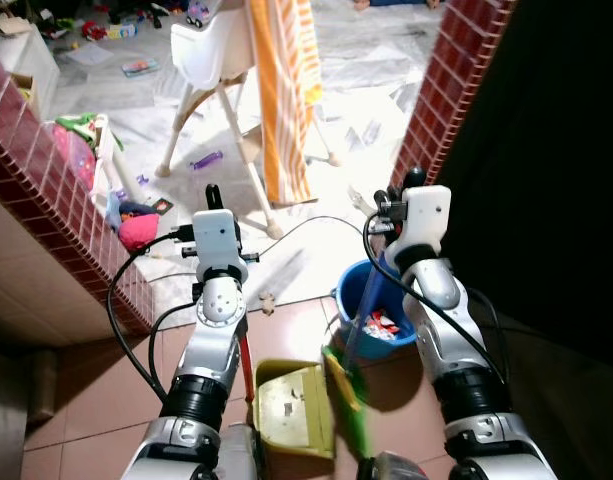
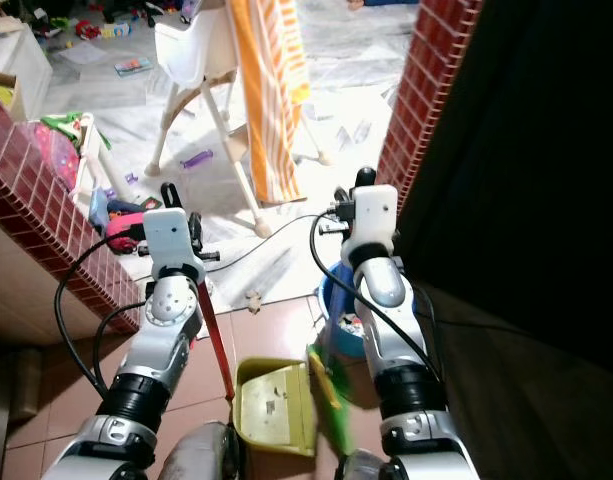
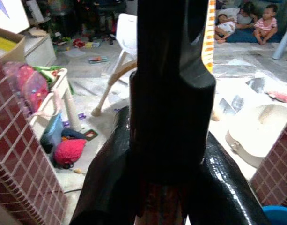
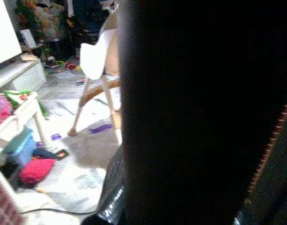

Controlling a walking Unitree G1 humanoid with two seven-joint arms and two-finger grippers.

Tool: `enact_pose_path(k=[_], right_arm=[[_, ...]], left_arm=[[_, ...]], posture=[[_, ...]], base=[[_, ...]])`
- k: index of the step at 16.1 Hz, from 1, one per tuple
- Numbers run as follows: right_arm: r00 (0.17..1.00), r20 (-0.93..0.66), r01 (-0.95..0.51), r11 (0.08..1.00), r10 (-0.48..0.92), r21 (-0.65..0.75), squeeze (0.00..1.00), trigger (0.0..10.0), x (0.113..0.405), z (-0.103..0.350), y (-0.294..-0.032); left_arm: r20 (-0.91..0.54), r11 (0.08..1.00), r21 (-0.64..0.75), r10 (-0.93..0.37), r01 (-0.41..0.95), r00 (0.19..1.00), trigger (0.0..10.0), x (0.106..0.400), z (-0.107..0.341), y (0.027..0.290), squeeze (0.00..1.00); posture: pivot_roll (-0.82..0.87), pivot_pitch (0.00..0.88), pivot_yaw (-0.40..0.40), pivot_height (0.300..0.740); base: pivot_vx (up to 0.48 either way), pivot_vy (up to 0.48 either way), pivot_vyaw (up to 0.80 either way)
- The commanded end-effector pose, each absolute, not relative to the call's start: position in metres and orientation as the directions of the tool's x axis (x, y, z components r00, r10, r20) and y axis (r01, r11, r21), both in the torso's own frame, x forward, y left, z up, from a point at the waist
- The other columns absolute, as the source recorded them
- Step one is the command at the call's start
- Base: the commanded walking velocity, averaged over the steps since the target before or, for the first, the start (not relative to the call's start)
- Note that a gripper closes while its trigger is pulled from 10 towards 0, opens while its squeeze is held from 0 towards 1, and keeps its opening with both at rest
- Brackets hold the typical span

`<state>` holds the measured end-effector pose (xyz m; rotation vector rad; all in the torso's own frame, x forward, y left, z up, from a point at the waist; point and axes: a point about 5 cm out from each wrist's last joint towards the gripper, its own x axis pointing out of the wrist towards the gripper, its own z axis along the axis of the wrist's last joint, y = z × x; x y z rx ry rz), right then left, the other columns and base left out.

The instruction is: Sweep floor

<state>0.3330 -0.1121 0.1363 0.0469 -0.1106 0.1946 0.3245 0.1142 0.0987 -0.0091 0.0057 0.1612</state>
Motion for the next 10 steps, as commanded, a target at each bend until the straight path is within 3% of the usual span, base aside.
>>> enact_pose_path(k=[1, 2, 5, 10], right_arm=[[0.960, 0.171, -0.239, 0.968, 0.223, 0.076, 0.00, 10.0, 0.335, 0.148, -0.105], [0.942, 0.205, -0.282, 0.958, 0.267, 0.044, 0.00, 10.0, 0.334, 0.153, -0.104], [0.908, 0.239, -0.333, 0.939, 0.343, -0.084, 0.00, 10.0, 0.334, 0.157, -0.110], [0.932, 0.227, -0.249, 0.954, 0.283, -0.168, 0.00, 10.0, 0.341, 0.155, -0.132]], left_arm=[[0.000, 0.985, -0.005, 0.174, -0.174, 0.985, 10.0, 0.325, 0.100, 0.119, 0.00], [0.011, 0.984, -0.001, 0.177, -0.177, 0.984, 10.0, 0.325, 0.101, 0.120, 0.00], [0.021, 0.987, 0.009, 0.160, -0.160, 0.987, 10.0, 0.324, 0.102, 0.117, 0.00], [0.024, 0.992, 0.004, 0.127, -0.127, 0.992, 10.0, 0.323, 0.102, 0.114, 0.00]], posture=[[-0.04, 0.056, 0.003, 0.740], [-0.04, 0.055, 0.002, 0.740], [-0.05, 0.059, 0.006, 0.740], [-0.05, 0.071, 0.006, 0.740]], base=[[0.000, 0.480, 0.00], [0.000, 0.401, 0.00], [0.000, 0.000, 0.00], [0.000, 0.000, 0.00]])
